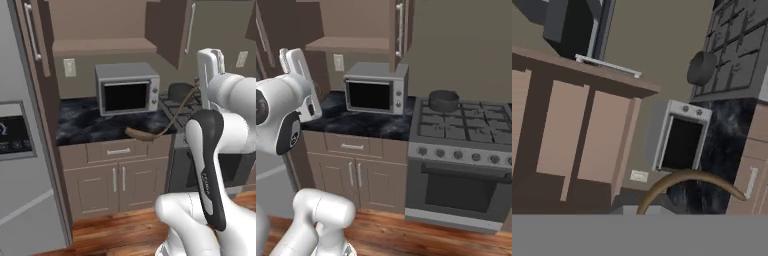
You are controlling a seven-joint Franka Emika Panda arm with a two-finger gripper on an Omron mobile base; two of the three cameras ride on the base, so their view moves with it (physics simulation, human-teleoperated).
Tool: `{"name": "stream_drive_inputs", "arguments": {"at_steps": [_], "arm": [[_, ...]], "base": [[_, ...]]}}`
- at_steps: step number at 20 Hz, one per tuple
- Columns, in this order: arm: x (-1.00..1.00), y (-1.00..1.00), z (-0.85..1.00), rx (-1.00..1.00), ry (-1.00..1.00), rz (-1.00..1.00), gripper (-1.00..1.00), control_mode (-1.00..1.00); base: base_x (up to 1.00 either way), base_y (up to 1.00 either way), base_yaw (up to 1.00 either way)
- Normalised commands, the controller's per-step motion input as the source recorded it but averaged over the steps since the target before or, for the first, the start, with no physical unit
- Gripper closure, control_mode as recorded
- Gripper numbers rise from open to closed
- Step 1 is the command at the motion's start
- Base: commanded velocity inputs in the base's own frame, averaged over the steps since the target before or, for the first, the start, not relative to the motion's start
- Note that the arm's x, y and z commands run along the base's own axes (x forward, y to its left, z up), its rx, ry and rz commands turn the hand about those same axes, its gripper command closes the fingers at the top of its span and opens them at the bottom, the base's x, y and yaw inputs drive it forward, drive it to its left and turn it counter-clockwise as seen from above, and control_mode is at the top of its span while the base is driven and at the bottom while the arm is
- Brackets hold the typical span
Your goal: Open the cabinet and move the ladle to the pot. Then close the cabinet.
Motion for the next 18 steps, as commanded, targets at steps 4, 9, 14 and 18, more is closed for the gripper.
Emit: {"name": "stream_drive_inputs", "arguments": {"at_steps": [4, 9, 14, 18], "arm": [[0.00, 0.00, 0.00, 0.00, 0.00, 0.00, 1.00, 1.00], [0.00, 0.00, 0.00, 0.00, 0.00, 0.00, 1.00, 1.00], [0.00, 0.00, 0.00, 0.00, 0.00, 0.00, 1.00, 1.00], [0.00, 0.00, 0.00, 0.00, 0.00, 0.00, 1.00, 1.00]], "base": [[-0.08, -1.00, 0.00], [0.14, -1.00, 0.00], [0.71, -1.00, 0.00], [0.97, -0.50, 0.00]]}}
